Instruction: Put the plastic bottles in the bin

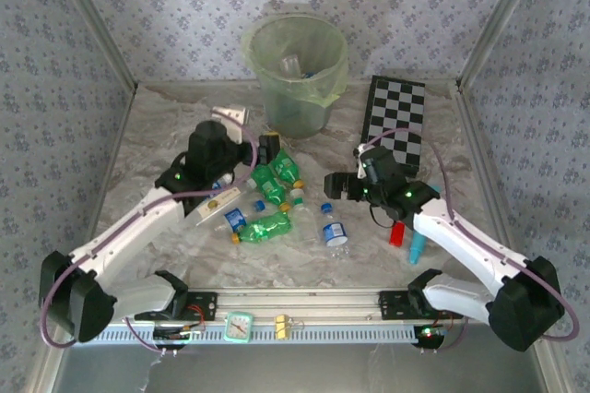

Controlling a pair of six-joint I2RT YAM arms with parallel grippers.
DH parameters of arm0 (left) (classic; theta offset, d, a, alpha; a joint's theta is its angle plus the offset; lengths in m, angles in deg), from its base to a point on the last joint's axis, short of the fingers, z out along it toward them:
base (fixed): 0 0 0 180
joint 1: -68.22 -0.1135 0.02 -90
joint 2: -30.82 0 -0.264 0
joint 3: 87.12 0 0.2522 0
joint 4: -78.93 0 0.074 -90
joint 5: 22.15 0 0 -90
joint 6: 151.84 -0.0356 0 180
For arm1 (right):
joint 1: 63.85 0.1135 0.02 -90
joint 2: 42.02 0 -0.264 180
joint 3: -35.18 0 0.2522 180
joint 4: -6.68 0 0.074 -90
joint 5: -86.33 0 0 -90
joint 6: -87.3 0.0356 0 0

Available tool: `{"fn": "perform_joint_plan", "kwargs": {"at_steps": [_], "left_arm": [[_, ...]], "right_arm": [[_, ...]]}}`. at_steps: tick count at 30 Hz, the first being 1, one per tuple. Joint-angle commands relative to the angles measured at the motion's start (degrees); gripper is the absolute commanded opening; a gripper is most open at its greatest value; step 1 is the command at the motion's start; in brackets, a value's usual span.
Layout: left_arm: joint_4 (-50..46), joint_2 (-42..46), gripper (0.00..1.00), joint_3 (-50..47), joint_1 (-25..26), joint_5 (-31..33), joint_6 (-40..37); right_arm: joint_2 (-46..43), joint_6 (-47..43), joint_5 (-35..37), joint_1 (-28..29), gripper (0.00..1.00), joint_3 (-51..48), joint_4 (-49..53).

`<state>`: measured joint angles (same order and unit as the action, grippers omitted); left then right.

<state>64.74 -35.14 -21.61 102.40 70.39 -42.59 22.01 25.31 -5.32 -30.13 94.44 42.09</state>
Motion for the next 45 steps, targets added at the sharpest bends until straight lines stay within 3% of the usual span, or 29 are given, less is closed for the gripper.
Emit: {"fn": "perform_joint_plan", "kwargs": {"at_steps": [1, 9, 15, 27, 33, 45], "left_arm": [[6.93, 2.87, 1.00, -6.27, -0.12, 5.71, 6.02], [6.01, 3.90, 1.00, -14.93, -0.25, 11.44, 16.36], [6.13, 4.77, 1.00, -17.86, -2.45, 15.38, 23.67], [4.07, 5.57, 1.00, -18.99, -5.19, 16.11, 25.88], [4.99, 4.80, 1.00, -19.18, -5.59, 17.54, 25.59], [1.42, 6.19, 1.00, -18.42, -8.22, 19.87, 25.52]], "right_arm": [[3.13, -0.61, -2.97, 1.42, 0.98, 2.19, 6.92], [8.81, 4.76, -3.09, 8.94, 0.92, 0.29, 14.40], [12.47, 9.79, -0.08, 12.47, 0.90, -1.19, 14.34], [20.95, 8.41, 2.01, 13.66, 0.74, -0.38, 11.72], [23.46, 5.53, 1.91, 13.66, 0.58, 0.34, 10.61], [18.12, 1.96, 1.93, 11.14, 0.45, 2.92, 10.39]]}}
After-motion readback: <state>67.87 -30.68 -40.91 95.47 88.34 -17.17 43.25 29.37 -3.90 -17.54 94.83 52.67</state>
